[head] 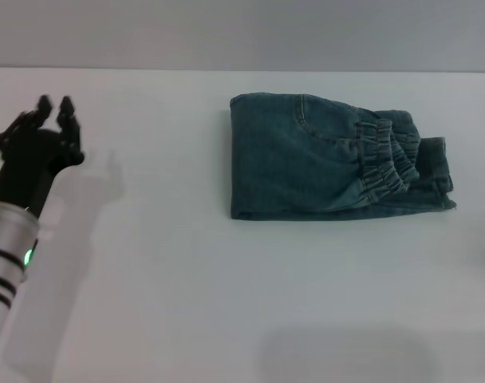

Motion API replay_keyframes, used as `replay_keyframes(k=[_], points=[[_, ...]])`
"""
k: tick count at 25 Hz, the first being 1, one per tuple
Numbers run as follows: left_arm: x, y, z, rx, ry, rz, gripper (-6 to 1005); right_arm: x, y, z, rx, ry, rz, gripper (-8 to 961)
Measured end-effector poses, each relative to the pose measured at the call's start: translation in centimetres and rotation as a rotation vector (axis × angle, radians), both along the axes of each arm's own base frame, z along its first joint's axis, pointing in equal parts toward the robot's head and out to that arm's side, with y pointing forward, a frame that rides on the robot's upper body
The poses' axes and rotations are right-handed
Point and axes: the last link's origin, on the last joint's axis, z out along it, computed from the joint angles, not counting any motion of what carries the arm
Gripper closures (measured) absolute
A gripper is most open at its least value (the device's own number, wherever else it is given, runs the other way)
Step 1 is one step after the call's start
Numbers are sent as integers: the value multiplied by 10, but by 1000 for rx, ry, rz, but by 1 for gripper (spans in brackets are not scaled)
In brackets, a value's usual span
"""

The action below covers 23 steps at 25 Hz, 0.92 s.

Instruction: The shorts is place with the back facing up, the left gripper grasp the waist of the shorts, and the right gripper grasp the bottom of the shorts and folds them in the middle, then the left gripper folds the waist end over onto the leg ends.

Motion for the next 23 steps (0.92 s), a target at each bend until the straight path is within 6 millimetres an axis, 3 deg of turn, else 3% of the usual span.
replay_keyframes(k=[5,10,16,21,23], points=[[-18,-8,0,-7,55,31,746,3,1,-2,12,16,-19,618],[-24,-15,4,22,73,26,509,1,5,-7,10,-23,-7,511],[-26,-21,8,50,80,5,305,-3,10,-12,1,-38,15,382],[-25,-25,10,70,88,-21,139,-4,14,-14,-6,-42,24,260],[-25,-24,11,72,88,-21,139,-4,15,-15,-8,-57,25,236]])
